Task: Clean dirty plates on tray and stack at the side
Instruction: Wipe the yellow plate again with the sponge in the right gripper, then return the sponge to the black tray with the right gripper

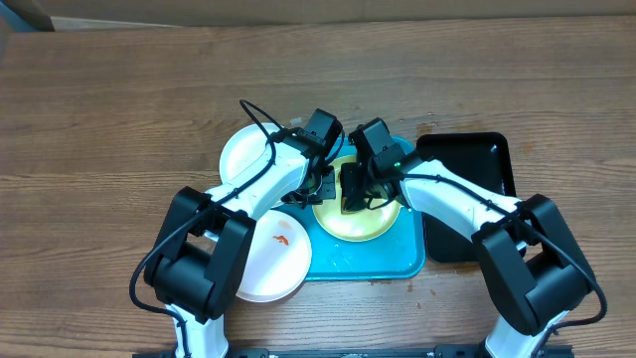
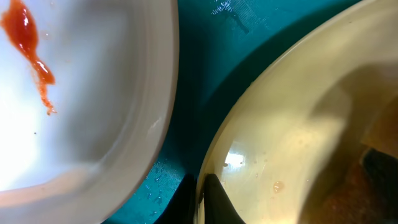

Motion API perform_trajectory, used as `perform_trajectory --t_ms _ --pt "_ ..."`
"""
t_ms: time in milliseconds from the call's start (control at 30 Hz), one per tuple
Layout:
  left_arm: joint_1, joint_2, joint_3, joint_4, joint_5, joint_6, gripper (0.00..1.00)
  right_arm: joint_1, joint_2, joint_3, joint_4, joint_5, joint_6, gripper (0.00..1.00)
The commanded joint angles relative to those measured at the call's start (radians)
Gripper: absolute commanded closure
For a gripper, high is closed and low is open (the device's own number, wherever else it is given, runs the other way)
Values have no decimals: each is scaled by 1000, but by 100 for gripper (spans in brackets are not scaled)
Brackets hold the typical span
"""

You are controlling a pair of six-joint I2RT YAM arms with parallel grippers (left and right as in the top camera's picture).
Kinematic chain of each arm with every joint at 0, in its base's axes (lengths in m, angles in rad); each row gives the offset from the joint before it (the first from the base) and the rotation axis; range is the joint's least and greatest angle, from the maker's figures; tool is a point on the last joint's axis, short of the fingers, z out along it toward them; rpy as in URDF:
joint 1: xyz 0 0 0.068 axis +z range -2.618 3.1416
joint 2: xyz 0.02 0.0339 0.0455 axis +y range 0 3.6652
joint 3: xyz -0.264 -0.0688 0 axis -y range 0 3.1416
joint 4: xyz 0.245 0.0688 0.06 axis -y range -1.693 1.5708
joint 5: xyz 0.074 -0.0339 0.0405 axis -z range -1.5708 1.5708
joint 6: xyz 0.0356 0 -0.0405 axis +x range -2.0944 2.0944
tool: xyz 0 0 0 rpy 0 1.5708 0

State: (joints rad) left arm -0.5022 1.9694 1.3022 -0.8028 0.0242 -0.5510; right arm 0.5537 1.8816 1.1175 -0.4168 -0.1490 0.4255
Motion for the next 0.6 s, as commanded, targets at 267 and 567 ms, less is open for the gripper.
perform_trajectory --t_ms 267,567 --pt "5 20 -10 -1 -24 -6 96 5 -2 -14 84 228 19 96" --pt "5 20 -10 -6 -24 -3 96 -47 -26 92 5 235 20 96"
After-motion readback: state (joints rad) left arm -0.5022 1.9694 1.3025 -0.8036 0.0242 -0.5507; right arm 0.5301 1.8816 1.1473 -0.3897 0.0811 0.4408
